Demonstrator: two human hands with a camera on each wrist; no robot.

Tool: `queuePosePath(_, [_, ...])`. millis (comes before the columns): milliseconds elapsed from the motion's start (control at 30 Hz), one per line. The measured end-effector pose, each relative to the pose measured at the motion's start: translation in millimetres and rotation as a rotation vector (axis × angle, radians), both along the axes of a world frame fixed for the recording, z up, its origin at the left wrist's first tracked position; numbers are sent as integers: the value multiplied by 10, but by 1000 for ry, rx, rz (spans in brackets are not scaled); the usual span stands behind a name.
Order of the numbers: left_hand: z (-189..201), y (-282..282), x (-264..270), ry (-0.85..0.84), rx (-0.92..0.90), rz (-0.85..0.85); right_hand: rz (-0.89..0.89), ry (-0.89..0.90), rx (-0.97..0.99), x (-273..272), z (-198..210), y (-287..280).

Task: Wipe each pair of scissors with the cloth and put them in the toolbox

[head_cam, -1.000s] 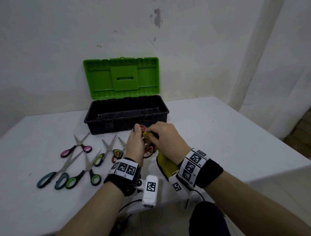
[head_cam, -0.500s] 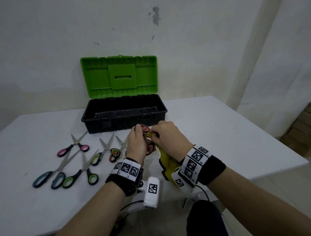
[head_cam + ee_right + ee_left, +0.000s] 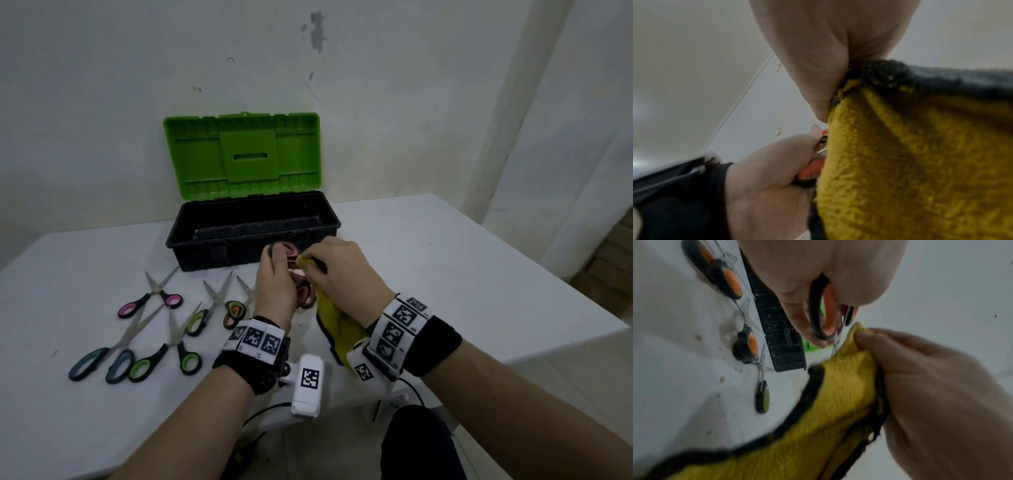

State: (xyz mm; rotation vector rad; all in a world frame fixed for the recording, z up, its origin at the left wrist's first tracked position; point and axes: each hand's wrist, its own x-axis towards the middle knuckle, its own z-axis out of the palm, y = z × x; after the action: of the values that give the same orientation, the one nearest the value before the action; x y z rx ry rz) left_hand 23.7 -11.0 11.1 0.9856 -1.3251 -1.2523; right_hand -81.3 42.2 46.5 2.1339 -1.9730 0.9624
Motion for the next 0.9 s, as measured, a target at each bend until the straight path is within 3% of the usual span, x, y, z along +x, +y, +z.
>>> queuePosePath(233, [-16, -2, 9, 15, 26, -1, -14, 30, 41, -78, -52, -2])
queuePosePath(500, [53, 13, -36, 78, 73, -39, 58, -35, -1, -115, -124, 55])
queuePosePath(700, [44, -10, -38, 36, 111, -34, 53, -111, 29, -239, 11, 90])
queuePosePath(900, [66, -3, -69, 64, 137, -27, 23, 45, 65, -237, -102, 90])
